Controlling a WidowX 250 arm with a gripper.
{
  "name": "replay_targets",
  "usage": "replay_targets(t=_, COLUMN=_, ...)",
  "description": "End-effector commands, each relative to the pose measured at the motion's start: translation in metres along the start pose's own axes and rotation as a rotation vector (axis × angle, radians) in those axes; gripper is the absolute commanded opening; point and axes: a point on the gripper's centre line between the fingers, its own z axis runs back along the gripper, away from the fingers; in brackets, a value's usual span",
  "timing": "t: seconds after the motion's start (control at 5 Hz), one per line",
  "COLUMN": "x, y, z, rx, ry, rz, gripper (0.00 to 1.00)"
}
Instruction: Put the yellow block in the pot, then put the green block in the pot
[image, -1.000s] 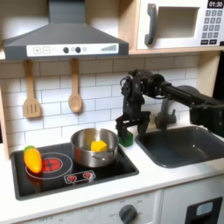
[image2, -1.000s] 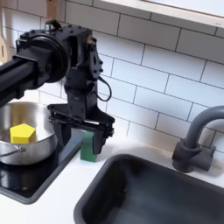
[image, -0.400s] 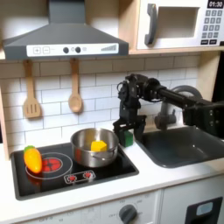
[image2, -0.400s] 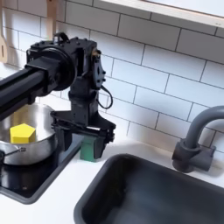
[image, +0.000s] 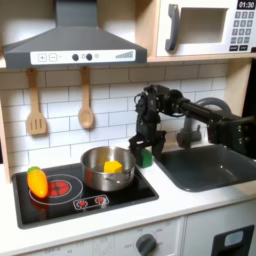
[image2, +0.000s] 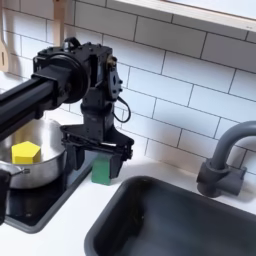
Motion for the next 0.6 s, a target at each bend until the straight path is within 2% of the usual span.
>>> replay_targets(t=0.0, x=0.0051, y=-0.0085, z=-0.0090, rx=0.001, ry=-0.006, rz=0.005, gripper=1.00)
replay_targets(t=0.4, x=0.0138, y=-0.0140, z=-0.0166, rx=-0.002, ry=-0.007, rz=-0.008, gripper=1.00)
